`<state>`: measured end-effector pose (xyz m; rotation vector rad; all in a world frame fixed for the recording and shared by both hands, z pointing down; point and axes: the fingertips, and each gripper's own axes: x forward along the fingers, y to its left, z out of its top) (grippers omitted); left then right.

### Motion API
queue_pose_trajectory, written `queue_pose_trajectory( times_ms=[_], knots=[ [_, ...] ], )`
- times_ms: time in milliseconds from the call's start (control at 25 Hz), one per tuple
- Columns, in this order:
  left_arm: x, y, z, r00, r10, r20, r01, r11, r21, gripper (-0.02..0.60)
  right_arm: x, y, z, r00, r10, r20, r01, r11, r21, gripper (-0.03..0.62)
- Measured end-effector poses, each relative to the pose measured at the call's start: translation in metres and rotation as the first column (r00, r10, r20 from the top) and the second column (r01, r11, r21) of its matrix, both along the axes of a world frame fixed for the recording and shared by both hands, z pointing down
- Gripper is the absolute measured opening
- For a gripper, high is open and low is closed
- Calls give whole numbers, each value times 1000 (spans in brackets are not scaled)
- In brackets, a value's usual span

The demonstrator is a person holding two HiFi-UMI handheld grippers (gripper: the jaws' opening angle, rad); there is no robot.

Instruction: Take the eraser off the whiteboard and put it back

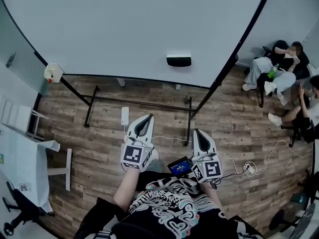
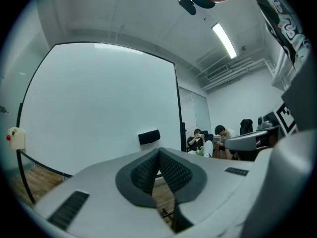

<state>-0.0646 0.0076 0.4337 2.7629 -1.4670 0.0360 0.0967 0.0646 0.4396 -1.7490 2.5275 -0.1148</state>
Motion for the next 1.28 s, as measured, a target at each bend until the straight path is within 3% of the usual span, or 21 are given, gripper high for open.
queue_pose_trajectory(
  times_ms=[400, 640, 960, 1280],
  knots=[
    [-5, -82, -5, 996, 79, 40, -79, 997, -4, 20, -19, -77, 3, 999, 44, -32, -45, 998, -42, 9],
    [-10, -106, -5, 989, 143, 44, -142, 990, -26, 20, -31, -106, 6, 995, 97, -29, -99, 994, -40, 11],
    [-19, -135, -6, 990, 141, 10, -140, 990, -10, 20, -47, -128, -2, 997, 76, -14, -76, 997, -22, 11],
    [-13, -144, -6, 990, 139, 12, -139, 990, -25, 20, -44, -141, 1, 991, 71, -111, -74, 997, -19, 11]
  ],
)
